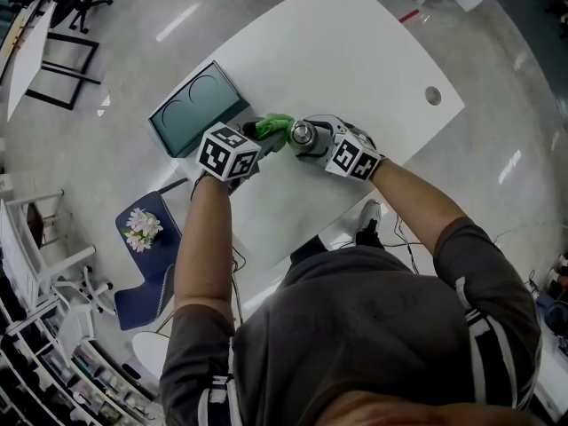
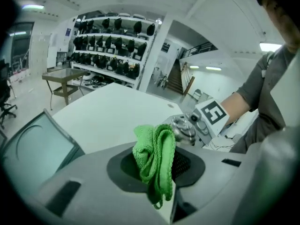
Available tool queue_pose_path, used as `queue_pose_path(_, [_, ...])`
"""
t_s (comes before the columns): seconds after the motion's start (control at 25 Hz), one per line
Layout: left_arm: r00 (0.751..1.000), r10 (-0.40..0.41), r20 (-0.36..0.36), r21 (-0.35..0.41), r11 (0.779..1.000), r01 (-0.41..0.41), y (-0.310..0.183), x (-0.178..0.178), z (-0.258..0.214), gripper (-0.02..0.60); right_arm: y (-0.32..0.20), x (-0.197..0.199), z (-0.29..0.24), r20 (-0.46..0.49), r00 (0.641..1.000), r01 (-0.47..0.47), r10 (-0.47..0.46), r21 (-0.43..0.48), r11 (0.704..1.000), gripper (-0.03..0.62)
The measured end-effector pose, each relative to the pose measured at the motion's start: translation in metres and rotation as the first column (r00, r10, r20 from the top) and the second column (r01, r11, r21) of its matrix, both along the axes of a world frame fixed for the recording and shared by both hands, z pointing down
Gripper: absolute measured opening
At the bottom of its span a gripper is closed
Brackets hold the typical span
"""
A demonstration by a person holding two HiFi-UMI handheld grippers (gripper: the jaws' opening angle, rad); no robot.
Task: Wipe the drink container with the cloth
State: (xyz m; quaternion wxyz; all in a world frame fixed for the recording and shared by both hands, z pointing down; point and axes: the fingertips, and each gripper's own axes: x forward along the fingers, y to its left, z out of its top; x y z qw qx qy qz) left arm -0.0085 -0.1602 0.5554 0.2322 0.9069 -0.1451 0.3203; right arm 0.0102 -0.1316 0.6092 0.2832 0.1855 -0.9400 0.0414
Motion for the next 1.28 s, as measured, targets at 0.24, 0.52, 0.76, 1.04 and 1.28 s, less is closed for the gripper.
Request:
queue_pose_path(0.24, [0.966, 0.185, -0.182, -0.115, 0.971, -0.208, -0.019, 0.038, -0.026, 0.083, 0.001, -0.002, -0.002, 0.0, 1.0, 0.002, -0.002, 0.003, 1.0, 0.35])
queue_pose_path(0.52, [0.946, 0.143, -0.292, -0.274, 0.935, -0.226, -0.015, 0.05, -0.031, 0.083, 0.0, -0.001, -0.002, 0.002, 1.0, -0.001, 0.001, -0.005, 1.0, 0.35])
queue_pose_path(0.76, [0.952, -0.009, -0.306, -0.333, 0.938, -0.098, 0.012, 0.0, -0.017, 0.083, 0.0, 0.0, 0.0, 0.006, 1.0, -0.016, 0.016, -0.01, 1.0, 0.35])
queue_pose_path(1.04, [0.953, 0.024, -0.302, -0.31, 0.943, -0.122, 0.075, 0.005, -0.011, 0.083, -0.001, 0.001, 0.0, 0.003, 0.999, -0.041, 0.041, -0.009, 0.999, 0.35])
queue_pose_path(1.28, [0.951, 0.066, -0.303, -0.22, 0.966, -0.137, 0.076, 0.035, -0.026, 0.083, -0.001, 0.004, -0.002, -0.045, 0.987, -0.154, 0.152, -0.035, 0.987, 0.35])
